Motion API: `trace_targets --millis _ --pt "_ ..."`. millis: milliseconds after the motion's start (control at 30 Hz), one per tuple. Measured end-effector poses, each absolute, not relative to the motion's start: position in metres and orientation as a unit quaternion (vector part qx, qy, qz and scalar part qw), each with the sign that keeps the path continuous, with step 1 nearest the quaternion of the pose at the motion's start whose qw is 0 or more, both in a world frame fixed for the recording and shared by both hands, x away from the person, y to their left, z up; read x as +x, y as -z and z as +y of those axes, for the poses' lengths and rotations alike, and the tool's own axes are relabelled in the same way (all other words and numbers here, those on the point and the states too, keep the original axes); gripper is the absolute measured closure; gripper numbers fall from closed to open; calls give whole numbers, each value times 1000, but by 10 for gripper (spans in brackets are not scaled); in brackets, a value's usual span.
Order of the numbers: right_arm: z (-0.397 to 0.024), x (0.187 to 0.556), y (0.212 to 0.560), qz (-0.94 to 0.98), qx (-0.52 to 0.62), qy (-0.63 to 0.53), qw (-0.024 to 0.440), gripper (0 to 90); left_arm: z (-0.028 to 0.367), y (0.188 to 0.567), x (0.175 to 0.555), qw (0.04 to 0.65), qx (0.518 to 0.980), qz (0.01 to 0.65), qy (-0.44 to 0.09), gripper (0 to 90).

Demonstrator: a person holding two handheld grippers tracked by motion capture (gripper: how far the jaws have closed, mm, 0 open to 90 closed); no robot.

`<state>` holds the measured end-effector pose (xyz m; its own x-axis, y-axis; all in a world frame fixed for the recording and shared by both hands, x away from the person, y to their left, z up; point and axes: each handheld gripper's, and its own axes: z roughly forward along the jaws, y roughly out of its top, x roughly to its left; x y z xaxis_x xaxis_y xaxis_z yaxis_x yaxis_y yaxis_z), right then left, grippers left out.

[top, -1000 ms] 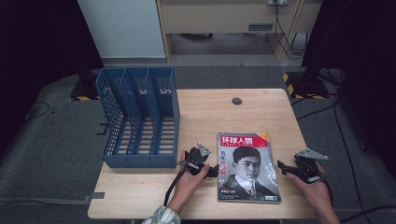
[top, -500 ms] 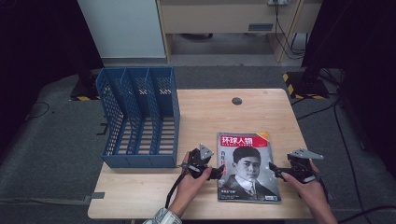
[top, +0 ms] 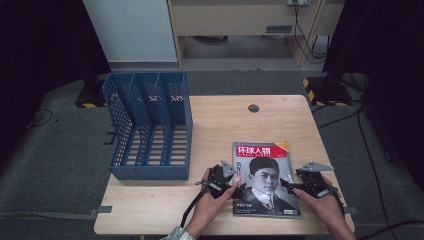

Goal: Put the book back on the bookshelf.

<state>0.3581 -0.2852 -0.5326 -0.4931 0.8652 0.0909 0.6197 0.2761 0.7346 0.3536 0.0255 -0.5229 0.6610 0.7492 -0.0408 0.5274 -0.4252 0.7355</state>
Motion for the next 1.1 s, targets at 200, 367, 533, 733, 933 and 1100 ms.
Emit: trace_targets --millis 200,367,533,733,933,1100 --pt "-283 360 535 782 474 -372 160 170 21 521 350 382 829 377 -155 160" --pt "-282 359 535 782 473 -374 158 177 14 521 346 385 834 362 -158 258" --pt "-279 359 534 786 466 -376 153 232 9 526 344 376 842 355 -151 367" --pt "-281 359 532 782 467 -379 165 335 5 529 342 368 846 347 -167 364" --pt "-282 354 524 761 471 -413 166 420 6 531 341 375 840 354 -168 358" --pt "-283 348 517 747 472 -447 141 468 5 532 340 376 838 356 -170 357"
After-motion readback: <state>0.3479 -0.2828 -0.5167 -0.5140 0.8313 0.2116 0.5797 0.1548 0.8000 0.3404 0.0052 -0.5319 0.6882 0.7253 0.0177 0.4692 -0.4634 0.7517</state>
